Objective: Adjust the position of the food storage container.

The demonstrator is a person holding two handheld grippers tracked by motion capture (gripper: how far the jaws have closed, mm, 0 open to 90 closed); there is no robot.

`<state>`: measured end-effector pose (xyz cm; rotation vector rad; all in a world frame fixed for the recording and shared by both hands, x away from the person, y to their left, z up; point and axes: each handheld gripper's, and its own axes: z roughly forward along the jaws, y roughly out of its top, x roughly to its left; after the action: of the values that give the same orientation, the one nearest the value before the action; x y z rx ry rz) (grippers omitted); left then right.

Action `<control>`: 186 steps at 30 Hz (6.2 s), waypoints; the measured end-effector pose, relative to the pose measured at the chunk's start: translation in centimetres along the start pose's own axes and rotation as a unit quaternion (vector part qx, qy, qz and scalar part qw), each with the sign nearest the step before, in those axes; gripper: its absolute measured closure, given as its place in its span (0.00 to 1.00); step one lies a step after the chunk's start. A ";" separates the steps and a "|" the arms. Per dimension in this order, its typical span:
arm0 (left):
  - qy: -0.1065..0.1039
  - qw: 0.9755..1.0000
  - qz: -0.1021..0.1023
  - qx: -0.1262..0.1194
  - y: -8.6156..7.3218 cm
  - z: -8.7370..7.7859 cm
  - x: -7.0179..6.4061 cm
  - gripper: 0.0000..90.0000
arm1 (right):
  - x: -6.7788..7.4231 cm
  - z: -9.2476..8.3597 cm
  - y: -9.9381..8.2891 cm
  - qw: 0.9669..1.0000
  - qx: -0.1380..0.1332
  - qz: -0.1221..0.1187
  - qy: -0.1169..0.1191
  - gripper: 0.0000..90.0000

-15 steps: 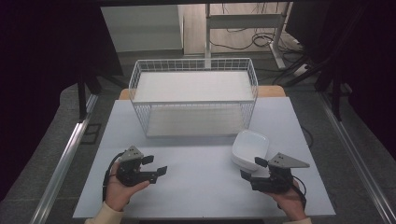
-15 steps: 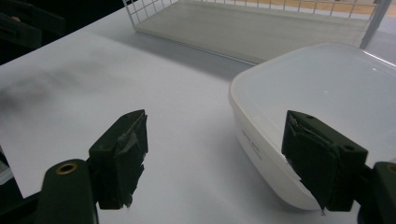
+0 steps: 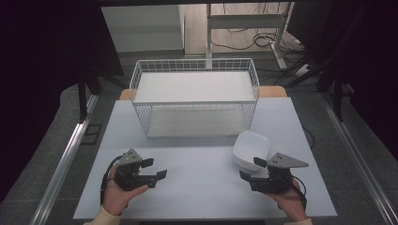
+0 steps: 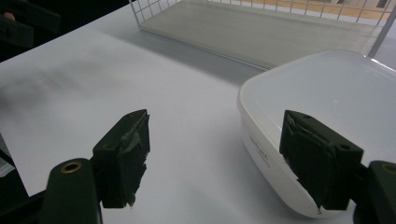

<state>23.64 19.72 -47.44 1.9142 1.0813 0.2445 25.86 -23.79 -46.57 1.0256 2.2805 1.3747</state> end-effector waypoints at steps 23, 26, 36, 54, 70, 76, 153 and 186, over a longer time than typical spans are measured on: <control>0.039 0.999 0.008 -0.019 0.0 -0.1 0.9 0.30 | -0.3 0.3 0.8 1.000 -0.008 0.001 -0.004 0.31; 0.042 0.999 0.009 -0.019 -0.1 0.0 0.8 0.30 | -0.4 0.3 1.1 1.000 -0.006 0.004 -0.003 0.31; 0.041 0.999 0.007 -0.015 -0.2 0.1 1.0 0.31 | -1.7 -0.9 3.4 1.000 -0.001 0.014 -0.021 0.37; 0.040 0.999 0.006 -0.003 -0.3 0.6 1.0 0.30 | -6.5 -1.8 6.2 0.994 0.012 0.064 -0.086 0.44; 0.044 0.999 0.012 0.000 -0.4 0.7 0.8 0.30 | -10.8 -1.3 5.7 0.986 0.052 0.087 -0.132 0.62; 0.038 0.999 0.009 -0.002 -0.4 0.7 0.7 0.30 | -11.7 -0.8 5.5 0.984 0.068 0.083 -0.141 0.75; 0.030 1.000 0.008 0.002 -0.5 0.8 0.8 0.31 | -5.8 8.4 5.8 0.976 0.208 -0.033 -0.052 1.00; 0.034 0.999 0.004 -0.007 -0.4 0.2 1.0 0.31 | -2.9 6.8 4.5 0.977 0.201 -0.044 -0.053 0.99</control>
<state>24.13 20.48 -48.17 1.9093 1.1133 0.3227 33.67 -20.08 -46.43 1.0664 2.5444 0.8176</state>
